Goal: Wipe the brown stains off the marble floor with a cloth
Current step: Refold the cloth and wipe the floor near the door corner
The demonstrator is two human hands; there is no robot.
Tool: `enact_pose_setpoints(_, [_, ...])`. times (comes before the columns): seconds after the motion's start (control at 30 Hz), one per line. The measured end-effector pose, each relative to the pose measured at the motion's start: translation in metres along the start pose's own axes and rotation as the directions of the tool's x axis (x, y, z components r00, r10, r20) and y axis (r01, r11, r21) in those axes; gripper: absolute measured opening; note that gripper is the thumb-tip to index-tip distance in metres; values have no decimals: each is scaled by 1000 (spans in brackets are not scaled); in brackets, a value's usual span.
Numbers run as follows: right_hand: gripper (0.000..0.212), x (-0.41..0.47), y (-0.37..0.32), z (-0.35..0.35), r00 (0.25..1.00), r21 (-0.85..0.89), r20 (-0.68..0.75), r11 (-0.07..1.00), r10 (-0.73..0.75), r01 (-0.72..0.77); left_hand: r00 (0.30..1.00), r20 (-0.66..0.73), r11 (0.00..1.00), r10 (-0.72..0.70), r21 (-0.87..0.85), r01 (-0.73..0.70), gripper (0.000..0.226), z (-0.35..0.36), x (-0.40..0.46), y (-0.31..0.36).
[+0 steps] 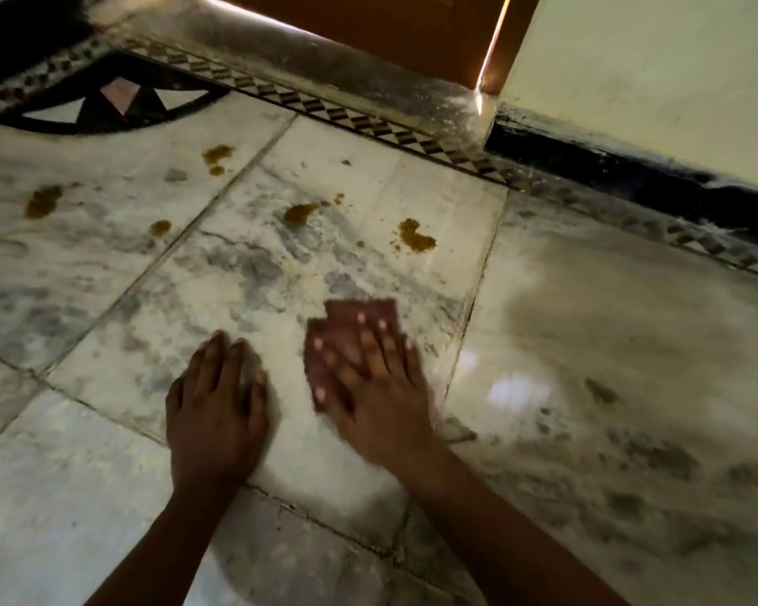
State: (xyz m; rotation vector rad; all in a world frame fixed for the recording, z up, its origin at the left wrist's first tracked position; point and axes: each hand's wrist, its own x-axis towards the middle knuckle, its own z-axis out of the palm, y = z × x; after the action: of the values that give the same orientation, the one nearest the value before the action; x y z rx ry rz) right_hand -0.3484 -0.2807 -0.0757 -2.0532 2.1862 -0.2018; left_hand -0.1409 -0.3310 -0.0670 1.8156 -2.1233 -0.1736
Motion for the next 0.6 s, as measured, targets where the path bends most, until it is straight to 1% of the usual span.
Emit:
enact_pose_setpoints(0.03, [64, -30, 8, -4, 998, -9, 16, 998, -63, 63, 1000, -4, 1000, 0, 4, 0, 63, 0, -2, 1])
enact_pose_setpoints(0.07, [66, -51, 24, -9, 999, 0, 23, 999, -42, 42, 1000, -6, 1000, -6, 4, 6, 62, -1, -2, 2])
enact_pose_setpoints(0.1, [70, -59, 45, -14, 998, -8, -7, 998, 57, -57, 1000, -9, 1000, -5, 4, 5, 62, -2, -1, 3])
enact_pose_setpoints(0.13, [75, -55, 65, -16, 974, -24, -33, 974, 225, -226, 1000, -14, 1000, 0, 8, 0, 62, -1, -1, 2])
enact_pose_setpoints(0.17, [79, -41, 83, -19, 898, -6, -51, 899, 438, -438, 1000, -15, 1000, 8, 16, -8, 62, 1, -1, 2])
enact_pose_setpoints(0.2, [81, -16, 93, -23, 773, 75, -75, 777, 629, -625, 1000, -18, 1000, 11, 23, -10, 61, 2, -2, 2])
enact_pose_setpoints(0.23, [80, 15, 93, -26, 649, 173, -97, 655, 755, -736, 1000, -21, 1000, 10, 26, -9, 61, 2, -1, 2])
enact_pose_setpoints(0.27, [77, 46, 81, -30, 607, 222, -54, 602, 793, -767, 1000, -17, 1000, 5, 30, -4, 61, 3, -1, 0])
enact_pose_setpoints(0.3, [76, 68, 60, -31, 663, 208, -3, 649, 748, -732, 1000, -11, 1000, 3, 26, -2, 61, 5, -2, -1])
enact_pose_setpoints(0.33, [77, 76, 38, -23, 786, 180, 5, 772, 619, -609, 1000, -4, 1000, 9, 20, -9, 61, 5, -1, -2])
enact_pose_setpoints(0.37, [75, 69, 14, -15, 914, 142, -7, 905, 406, -401, 1000, -1, 1000, 21, 20, -21, 61, 4, 1, -4])
enact_pose_setpoints(0.4, [72, 46, -2, -5, 985, 87, -17, 981, 173, -171, 1000, 6, 1000, 21, 9, -21, 62, 4, 2, -5])
enact_pose_setpoints(0.43, [68, 14, -6, -2, 1000, 33, 7, 999, -24, 23, 1000, 20, 1000, 9, -12, -9, 62, 1, 3, -6])
enact_pose_setpoints(0.47, [67, -17, 2, -1, 991, 14, 30, 991, -133, 132, 999, 38, 999, -5, -35, 6, 63, 1, 6, -6])
enact_pose_setpoints(0.5, [67, -40, 13, -8, 986, 31, 75, 988, -152, 150, 998, 49, 998, -31, -60, 34, 63, -3, 6, -10])
enact_pose_setpoints(0.53, [68, -49, 34, -13, 993, 21, 80, 996, -92, 91, 998, 58, 994, -40, -96, 45, 64, -6, 8, -12])
enact_pose_setpoints(0.57, [70, -44, 55, -19, 995, -8, 91, 1000, 29, -28, 997, 68, 992, -30, -117, 38, 66, -9, 11, -16])
enact_pose_setpoints(0.6, [72, -22, 69, -22, 976, -24, 101, 982, 191, -190, 997, 74, 994, -8, -107, 16, 67, -12, 17, -24])
